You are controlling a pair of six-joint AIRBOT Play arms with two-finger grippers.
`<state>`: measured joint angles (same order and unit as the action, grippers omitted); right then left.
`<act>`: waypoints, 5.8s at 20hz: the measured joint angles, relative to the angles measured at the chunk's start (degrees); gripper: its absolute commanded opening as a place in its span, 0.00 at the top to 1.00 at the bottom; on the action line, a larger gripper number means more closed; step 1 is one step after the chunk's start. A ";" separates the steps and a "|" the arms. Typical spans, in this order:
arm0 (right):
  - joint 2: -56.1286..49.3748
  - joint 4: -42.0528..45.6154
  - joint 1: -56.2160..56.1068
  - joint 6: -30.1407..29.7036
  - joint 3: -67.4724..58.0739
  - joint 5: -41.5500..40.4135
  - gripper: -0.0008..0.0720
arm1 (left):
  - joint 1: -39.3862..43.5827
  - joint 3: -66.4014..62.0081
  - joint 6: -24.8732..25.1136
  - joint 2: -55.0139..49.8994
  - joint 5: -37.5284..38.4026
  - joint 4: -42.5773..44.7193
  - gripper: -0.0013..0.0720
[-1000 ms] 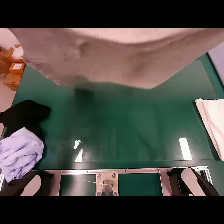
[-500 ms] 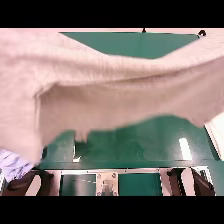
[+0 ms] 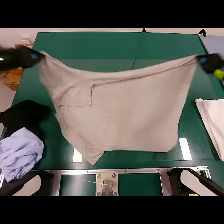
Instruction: Fold the shirts.
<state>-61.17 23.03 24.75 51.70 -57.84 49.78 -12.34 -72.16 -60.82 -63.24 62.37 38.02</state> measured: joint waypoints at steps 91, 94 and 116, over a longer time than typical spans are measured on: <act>9.42 22.82 5.60 32.22 39.39 3.58 0.97 | 18.84 50.31 -30.49 20.17 -6.23 17.42 0.96; 9.44 27.69 5.55 35.06 34.64 8.07 0.97 | 18.93 42.93 -34.60 22.27 2.01 28.96 0.96; -37.86 22.51 -10.23 39.50 -16.92 6.71 0.40 | 12.55 -8.22 -25.27 -27.50 -1.14 30.60 0.23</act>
<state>-99.02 45.54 14.52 91.20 -74.76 56.49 0.21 -80.38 -86.08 -90.74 61.23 68.62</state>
